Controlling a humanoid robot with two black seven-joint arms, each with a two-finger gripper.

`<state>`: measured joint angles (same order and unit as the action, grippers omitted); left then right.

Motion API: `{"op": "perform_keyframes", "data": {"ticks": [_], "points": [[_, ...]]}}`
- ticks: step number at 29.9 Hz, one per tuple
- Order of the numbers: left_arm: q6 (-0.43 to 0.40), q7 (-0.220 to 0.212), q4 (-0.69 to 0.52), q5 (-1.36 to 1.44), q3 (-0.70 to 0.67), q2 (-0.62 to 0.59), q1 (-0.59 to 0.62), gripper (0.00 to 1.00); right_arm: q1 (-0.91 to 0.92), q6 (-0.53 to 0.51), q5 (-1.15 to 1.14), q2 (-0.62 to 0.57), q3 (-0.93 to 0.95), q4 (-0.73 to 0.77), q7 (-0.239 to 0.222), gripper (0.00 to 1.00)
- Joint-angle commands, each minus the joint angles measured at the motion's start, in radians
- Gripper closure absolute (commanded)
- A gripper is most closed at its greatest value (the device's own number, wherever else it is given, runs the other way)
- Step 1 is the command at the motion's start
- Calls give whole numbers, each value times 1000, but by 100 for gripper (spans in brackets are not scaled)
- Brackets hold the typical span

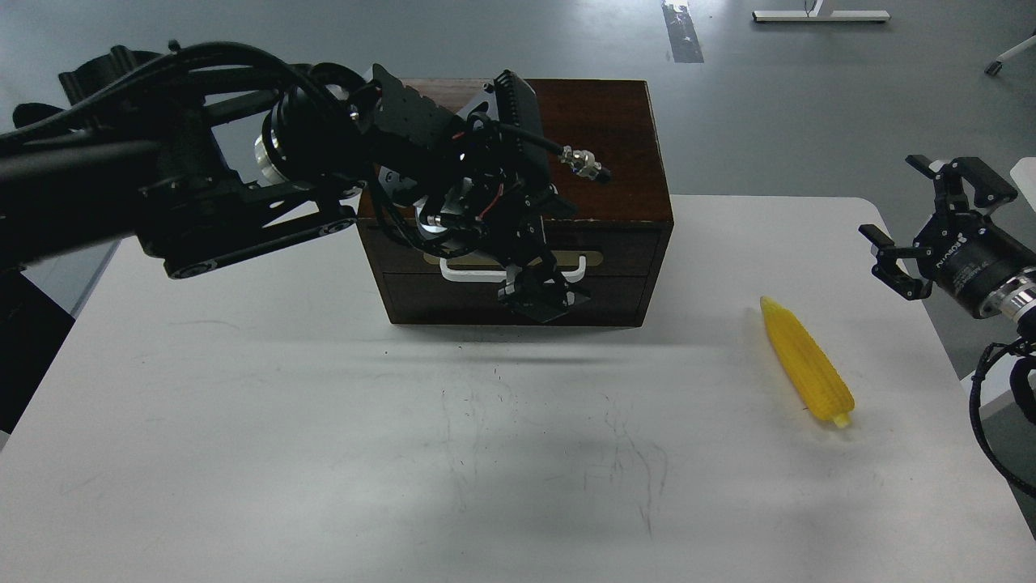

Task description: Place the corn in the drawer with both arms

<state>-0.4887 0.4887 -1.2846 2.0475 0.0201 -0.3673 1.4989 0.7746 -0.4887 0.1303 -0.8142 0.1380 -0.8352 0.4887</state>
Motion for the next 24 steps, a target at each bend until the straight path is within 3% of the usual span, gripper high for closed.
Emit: {"op": "perform_keyframes", "data": {"ticks": [1, 24], "points": [[0, 0, 28, 22, 33, 13, -3, 2, 0, 0, 0, 1, 2, 1, 0, 0], [0, 0, 103, 68, 124, 65, -19, 2, 0, 0, -1, 0, 2, 1, 0, 0]]}}
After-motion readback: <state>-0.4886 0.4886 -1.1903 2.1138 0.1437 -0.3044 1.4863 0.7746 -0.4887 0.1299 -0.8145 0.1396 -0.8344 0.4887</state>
